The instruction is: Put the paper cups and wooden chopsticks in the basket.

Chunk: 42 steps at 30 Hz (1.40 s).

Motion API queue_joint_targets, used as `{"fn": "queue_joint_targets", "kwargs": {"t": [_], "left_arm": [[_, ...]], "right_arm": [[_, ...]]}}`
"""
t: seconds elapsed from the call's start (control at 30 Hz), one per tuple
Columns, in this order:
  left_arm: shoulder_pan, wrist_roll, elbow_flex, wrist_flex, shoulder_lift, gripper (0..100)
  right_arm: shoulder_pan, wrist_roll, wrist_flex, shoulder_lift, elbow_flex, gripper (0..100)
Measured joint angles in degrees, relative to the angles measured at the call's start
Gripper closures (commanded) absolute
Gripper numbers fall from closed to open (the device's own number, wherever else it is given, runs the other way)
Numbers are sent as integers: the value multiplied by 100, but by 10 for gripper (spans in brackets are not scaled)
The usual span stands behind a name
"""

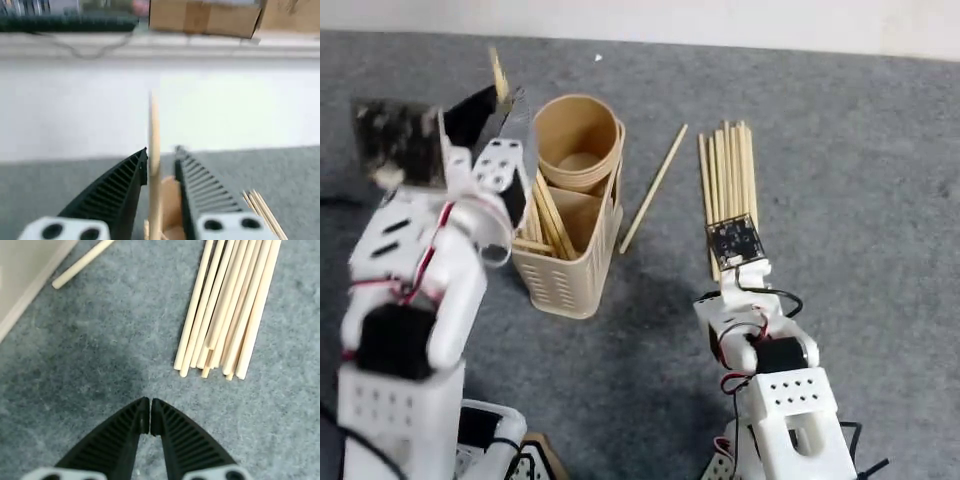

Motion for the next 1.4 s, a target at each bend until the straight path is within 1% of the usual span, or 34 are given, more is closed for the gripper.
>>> {"fn": "queue_joint_targets", "kwargs": {"t": [0.1,0.2,0.27,0.37,0.47,0.53,0.63,0.73,0.8,0.9,1.0,1.1,1.27,1.4], "left_arm": [[-9,-202,0,0,-149,844],[-18,-255,0,97,-132,846],[-220,-264,-176,299,-123,846],[-1020,-264,-703,800,-105,846],[-2145,-264,-1248,1688,176,844],[-2910,-422,-1459,2391,589,842],[-3859,-835,-1433,3182,1310,841],[-4369,-976,-923,3455,1793,841],[-4431,-1020,-299,3455,1890,841],[-4413,-1037,818,2936,1881,841],[-4431,-1037,1952,2189,1714,841],[-4431,-1037,2804,1679,1424,841],[-4431,-1046,3358,1451,967,841],[-4422,-1046,3385,1424,862,841]], "right_arm": [[0,0,0,0,0,971],[0,0,0,0,0,971],[0,0,0,0,0,971],[273,9,0,0,0,971],[870,53,0,0,-123,971],[1204,316,0,0,-422,971],[1609,527,0,0,-844,971],[1846,580,0,0,-1222,971],[1829,580,0,88,-1486,971],[1811,580,0,721,-1987,970],[1811,589,0,1881,-2743,921],[1811,615,0,3349,-3622,879],[1820,677,-9,5705,-4897,878],[1820,738,-9,6998,-5600,878]]}}
